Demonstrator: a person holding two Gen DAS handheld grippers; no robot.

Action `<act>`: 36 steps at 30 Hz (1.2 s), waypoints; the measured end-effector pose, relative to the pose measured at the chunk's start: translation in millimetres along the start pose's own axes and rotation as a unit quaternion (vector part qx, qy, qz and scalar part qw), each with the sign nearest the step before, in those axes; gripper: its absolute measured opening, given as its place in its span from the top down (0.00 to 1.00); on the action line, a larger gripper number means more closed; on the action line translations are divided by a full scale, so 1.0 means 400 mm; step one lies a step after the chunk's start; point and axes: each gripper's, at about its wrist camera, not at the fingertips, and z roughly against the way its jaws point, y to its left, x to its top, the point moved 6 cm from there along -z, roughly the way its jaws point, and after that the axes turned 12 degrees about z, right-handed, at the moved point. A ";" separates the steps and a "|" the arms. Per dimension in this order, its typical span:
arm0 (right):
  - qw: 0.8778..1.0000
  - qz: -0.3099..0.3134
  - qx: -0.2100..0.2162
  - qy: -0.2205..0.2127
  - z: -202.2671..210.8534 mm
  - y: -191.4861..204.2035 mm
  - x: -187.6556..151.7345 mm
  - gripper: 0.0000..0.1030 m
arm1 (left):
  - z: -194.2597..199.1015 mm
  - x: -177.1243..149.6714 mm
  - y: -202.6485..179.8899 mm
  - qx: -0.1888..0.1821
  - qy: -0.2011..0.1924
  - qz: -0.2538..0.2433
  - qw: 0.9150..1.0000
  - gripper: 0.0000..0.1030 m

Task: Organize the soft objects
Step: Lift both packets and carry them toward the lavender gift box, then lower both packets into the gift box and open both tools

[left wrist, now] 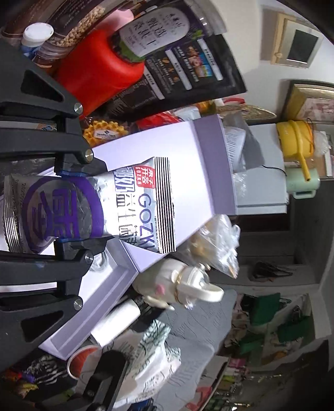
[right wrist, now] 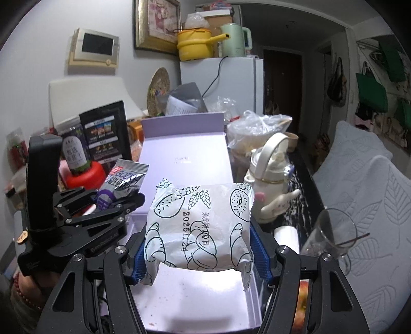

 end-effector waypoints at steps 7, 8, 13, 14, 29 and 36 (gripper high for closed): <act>1.000 0.006 -0.001 0.017 -0.056 0.014 -0.014 0.35 | -0.079 -0.030 0.032 0.024 0.034 0.005 0.999 0.70; 1.000 0.006 0.000 0.018 -0.064 0.016 -0.016 0.35 | -0.086 -0.033 0.035 0.024 0.038 0.006 0.999 0.70; 0.999 -0.001 0.005 0.032 -0.113 0.015 -0.032 0.35 | -0.117 -0.044 0.051 0.023 0.056 0.012 0.998 0.70; 0.999 -0.002 0.007 0.035 -0.122 0.014 -0.035 0.35 | -0.121 -0.046 0.053 0.026 0.059 0.011 0.998 0.70; 0.998 -0.002 0.027 0.065 -0.236 0.010 -0.048 0.35 | -0.171 -0.079 0.063 0.039 0.094 0.012 0.995 0.70; 0.996 0.000 0.028 0.082 -0.278 0.008 -0.061 0.35 | -0.193 -0.091 0.069 0.047 0.117 0.021 0.992 0.69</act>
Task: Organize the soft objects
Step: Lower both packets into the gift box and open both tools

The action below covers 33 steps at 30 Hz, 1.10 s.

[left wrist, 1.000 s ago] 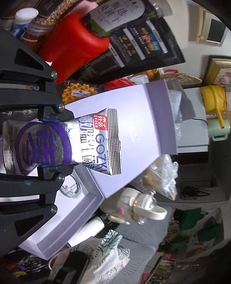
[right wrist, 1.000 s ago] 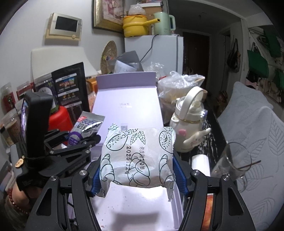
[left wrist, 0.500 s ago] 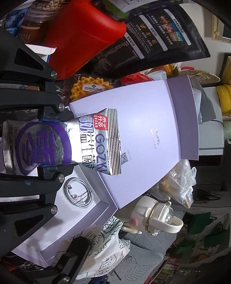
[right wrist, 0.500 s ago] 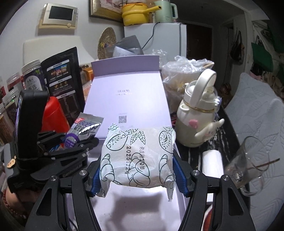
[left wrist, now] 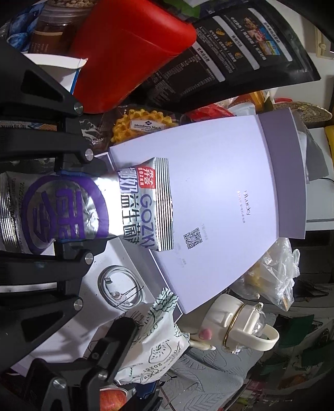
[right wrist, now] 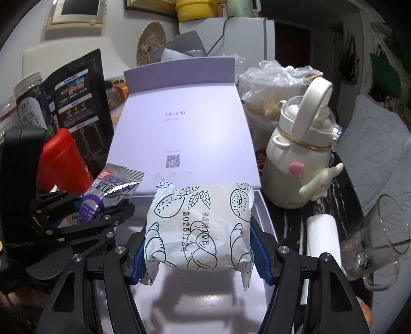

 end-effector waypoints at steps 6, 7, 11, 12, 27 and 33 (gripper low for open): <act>1.000 0.002 0.003 0.024 -0.044 -0.001 -0.006 0.35 | -0.024 -0.005 -0.001 -0.010 0.023 0.008 1.000 0.67; 1.000 0.002 0.004 0.027 -0.050 -0.001 -0.006 0.35 | -0.027 -0.005 0.000 -0.010 0.024 0.008 1.000 0.66; 0.999 0.000 0.006 0.042 -0.069 -0.007 -0.013 0.34 | -0.036 -0.006 0.004 -0.008 0.031 0.013 0.999 0.58; 0.999 -0.002 0.006 0.047 -0.074 -0.009 -0.016 0.34 | -0.036 -0.006 0.003 -0.009 0.032 0.013 0.999 0.54; 0.999 -0.013 -0.023 0.031 -0.016 -0.050 -0.012 0.23 | 0.024 0.001 -0.009 -0.012 0.012 0.017 1.000 0.28; 0.999 -0.003 -0.040 0.012 0.035 -0.051 0.009 0.24 | 0.085 0.029 -0.019 -0.030 -0.010 0.027 0.999 0.28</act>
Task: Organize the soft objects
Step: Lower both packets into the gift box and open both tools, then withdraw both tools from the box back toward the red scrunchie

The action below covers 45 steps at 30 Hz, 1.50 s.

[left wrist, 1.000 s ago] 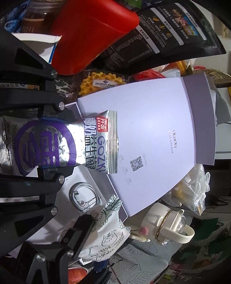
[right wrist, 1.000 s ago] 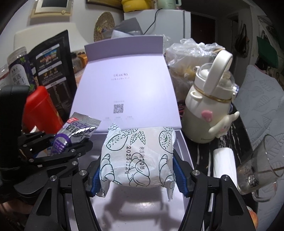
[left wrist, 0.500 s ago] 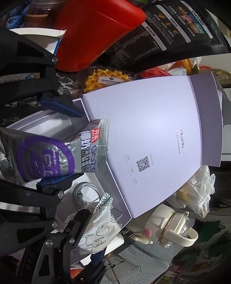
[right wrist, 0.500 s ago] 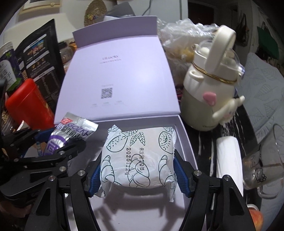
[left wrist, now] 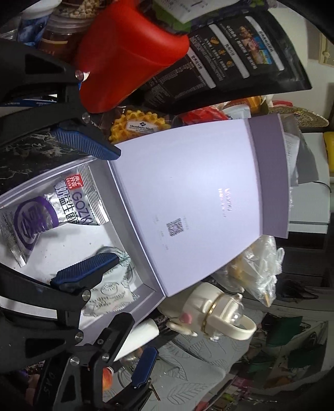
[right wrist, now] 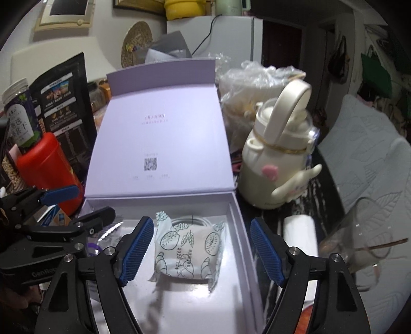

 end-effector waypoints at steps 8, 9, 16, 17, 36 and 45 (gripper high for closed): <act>0.999 -0.005 -0.019 -0.028 0.099 -0.024 0.028 0.23 | 0.096 0.038 -0.019 -0.004 -0.035 -0.009 0.999 0.28; 0.999 -0.005 -0.021 -0.032 0.115 -0.025 0.032 0.23 | 0.110 0.044 -0.022 -0.004 -0.039 -0.010 0.999 0.28; 0.997 -0.003 -0.045 -0.066 0.251 -0.027 0.055 0.22 | 0.232 0.067 -0.051 -0.015 -0.076 -0.018 0.997 0.28; 0.996 -0.003 -0.049 -0.070 0.270 -0.026 0.058 0.21 | 0.251 0.068 -0.055 -0.018 -0.081 -0.018 0.996 0.28; 0.985 -0.003 -0.107 -0.138 0.652 0.003 0.016 0.11 | 0.612 0.010 -0.141 -0.076 -0.163 -0.055 0.982 0.04; 0.982 -0.014 -0.138 -0.125 0.763 0.034 -0.092 0.02 | 0.695 -0.081 -0.159 -0.108 -0.166 -0.069 0.978 0.02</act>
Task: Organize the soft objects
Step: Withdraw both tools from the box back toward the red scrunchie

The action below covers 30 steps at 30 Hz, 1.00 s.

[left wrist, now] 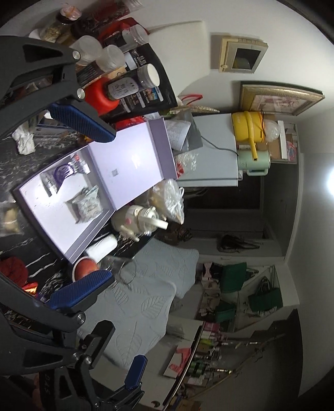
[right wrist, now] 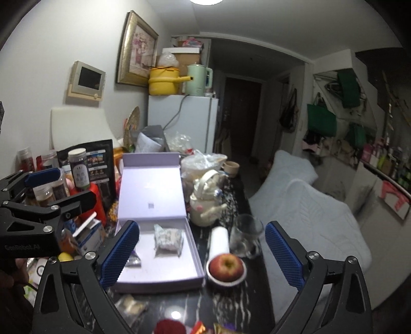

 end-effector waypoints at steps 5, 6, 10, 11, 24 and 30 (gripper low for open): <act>1.000 -0.011 -0.027 0.010 0.053 -0.001 -0.052 0.01 | 0.024 -0.046 -0.015 -0.005 0.007 -0.004 1.000 0.01; 0.999 -0.013 -0.032 0.012 0.061 0.000 -0.065 0.01 | 0.028 -0.062 -0.016 -0.008 0.011 -0.005 1.000 0.01; 0.999 -0.020 -0.041 0.027 0.095 0.012 -0.128 0.01 | 0.037 -0.111 -0.020 -0.023 0.029 -0.010 0.999 0.01; 0.999 -0.021 -0.040 0.030 0.099 0.015 -0.141 0.01 | 0.040 -0.124 -0.021 -0.026 0.034 -0.010 0.999 0.01; 0.996 -0.056 -0.037 0.053 0.160 0.054 -0.283 0.01 | 0.075 -0.271 -0.060 -0.071 0.082 -0.027 0.994 0.01; 0.995 -0.060 -0.049 0.060 0.181 0.066 -0.344 0.01 | 0.057 -0.332 -0.076 -0.085 0.107 -0.025 0.990 0.01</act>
